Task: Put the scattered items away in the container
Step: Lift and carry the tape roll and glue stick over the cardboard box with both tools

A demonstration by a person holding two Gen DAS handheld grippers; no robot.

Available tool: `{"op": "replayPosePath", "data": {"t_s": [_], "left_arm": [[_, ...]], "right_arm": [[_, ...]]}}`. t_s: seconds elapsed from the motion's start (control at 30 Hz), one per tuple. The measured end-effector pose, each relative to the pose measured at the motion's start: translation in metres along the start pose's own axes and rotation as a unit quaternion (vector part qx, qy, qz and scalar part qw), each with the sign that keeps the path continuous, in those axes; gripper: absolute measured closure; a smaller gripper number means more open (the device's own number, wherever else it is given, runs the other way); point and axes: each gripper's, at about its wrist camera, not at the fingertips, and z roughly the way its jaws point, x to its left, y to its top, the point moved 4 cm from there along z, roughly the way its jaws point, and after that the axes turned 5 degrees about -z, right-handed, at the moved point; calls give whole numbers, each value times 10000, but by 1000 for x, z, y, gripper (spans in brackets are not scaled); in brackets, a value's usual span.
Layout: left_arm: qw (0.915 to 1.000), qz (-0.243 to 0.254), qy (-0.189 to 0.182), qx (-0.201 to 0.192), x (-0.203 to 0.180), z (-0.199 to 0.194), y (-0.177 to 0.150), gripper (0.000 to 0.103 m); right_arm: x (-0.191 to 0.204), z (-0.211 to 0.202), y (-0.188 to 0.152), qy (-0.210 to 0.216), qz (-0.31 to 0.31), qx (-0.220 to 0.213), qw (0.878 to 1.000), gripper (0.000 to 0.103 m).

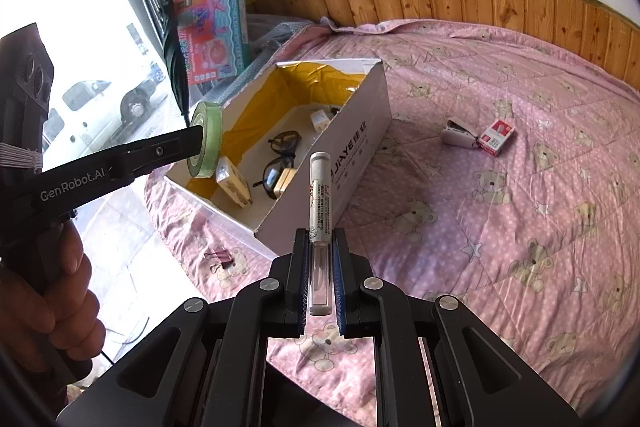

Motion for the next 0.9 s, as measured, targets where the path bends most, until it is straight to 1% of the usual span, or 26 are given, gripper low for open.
{"op": "replayPosePath", "data": {"t_s": [0.47,0.9], "left_arm": [[9994,-289,191,-70,37,8,25,88],[9979,-507,410,-14,67,23,37,88]], "right_arm": [[16,24,36,296,-268,26,9992,92],[31,52,77,577,-558,41,9968,92]]}}
